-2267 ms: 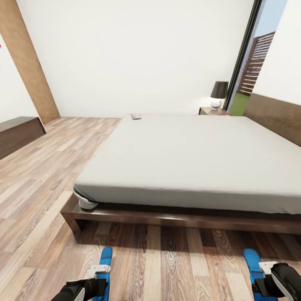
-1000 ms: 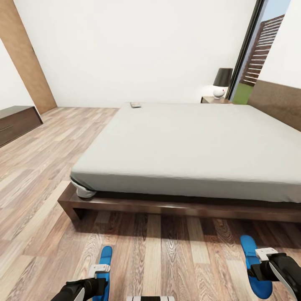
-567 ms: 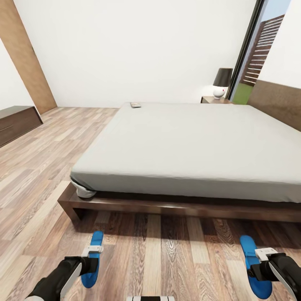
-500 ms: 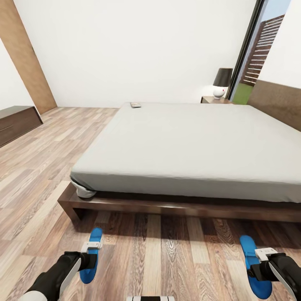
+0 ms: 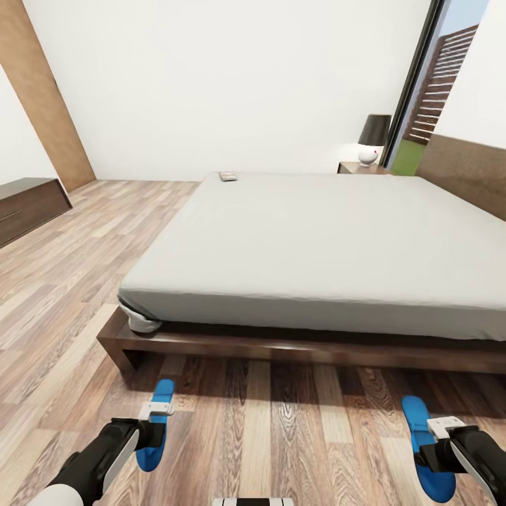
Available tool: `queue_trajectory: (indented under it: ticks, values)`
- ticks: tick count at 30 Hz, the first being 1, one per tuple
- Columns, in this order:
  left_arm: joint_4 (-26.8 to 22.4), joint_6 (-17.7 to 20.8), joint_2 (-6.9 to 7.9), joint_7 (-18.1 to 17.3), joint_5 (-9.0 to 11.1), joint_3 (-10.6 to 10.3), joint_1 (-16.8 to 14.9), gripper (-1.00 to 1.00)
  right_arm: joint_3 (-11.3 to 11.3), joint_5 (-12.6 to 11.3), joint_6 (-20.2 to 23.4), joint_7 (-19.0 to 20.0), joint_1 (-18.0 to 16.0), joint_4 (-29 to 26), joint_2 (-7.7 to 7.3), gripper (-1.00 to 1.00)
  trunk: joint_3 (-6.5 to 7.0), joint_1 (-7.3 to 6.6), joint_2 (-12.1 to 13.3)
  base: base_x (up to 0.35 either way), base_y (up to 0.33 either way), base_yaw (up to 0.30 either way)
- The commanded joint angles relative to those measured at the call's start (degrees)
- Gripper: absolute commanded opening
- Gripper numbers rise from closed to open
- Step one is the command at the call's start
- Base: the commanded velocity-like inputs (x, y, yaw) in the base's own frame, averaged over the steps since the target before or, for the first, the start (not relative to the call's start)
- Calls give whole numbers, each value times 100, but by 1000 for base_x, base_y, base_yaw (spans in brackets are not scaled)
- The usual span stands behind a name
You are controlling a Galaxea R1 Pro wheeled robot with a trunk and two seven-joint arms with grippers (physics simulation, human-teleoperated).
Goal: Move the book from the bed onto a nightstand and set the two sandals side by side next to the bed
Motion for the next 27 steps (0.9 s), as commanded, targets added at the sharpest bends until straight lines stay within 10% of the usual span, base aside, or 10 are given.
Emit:
queue_trajectory:
  ticks: [1, 27]
  values:
    - [-8, 26, 7, 18, 59, -32, -2, -100, 34, -62, 30, -19, -3, -6, -9, -100, -5, -1, -2, 0, 0, 0]
    - [-12, 26, 7, 18, 55, -45, -2, -100, 29, -76, 35, -18, -3, -5, -9, -100, -537, 61, -34, 0, 0, 0]
